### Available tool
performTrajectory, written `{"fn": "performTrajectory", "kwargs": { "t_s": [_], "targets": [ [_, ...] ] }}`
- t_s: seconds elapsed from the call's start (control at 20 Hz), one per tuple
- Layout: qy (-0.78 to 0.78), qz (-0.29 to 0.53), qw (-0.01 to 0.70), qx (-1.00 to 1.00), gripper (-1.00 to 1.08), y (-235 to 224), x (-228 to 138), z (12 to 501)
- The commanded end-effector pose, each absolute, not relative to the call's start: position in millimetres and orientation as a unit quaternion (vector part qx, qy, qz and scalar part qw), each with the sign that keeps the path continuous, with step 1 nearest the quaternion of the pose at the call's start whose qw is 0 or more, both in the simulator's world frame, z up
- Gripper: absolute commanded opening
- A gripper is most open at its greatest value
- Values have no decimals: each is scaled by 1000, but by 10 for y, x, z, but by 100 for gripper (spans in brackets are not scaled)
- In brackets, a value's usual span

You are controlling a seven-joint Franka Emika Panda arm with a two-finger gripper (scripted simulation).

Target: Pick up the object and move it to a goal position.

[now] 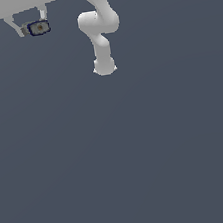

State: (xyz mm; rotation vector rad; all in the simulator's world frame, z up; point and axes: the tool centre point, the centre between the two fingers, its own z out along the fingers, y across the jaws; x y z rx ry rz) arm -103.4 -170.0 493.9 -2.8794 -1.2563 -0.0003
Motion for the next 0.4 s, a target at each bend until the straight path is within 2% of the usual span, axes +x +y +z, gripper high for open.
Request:
{"fn": "performTrajectory", "kwargs": {
  "t_s": [0.0,0.35],
  "targets": [
    [-400,0,0,-916,-100,-1720,-1031,4984],
    [-400,0,0,-916,-100,-1721,-1024,4984]
  ]
}}
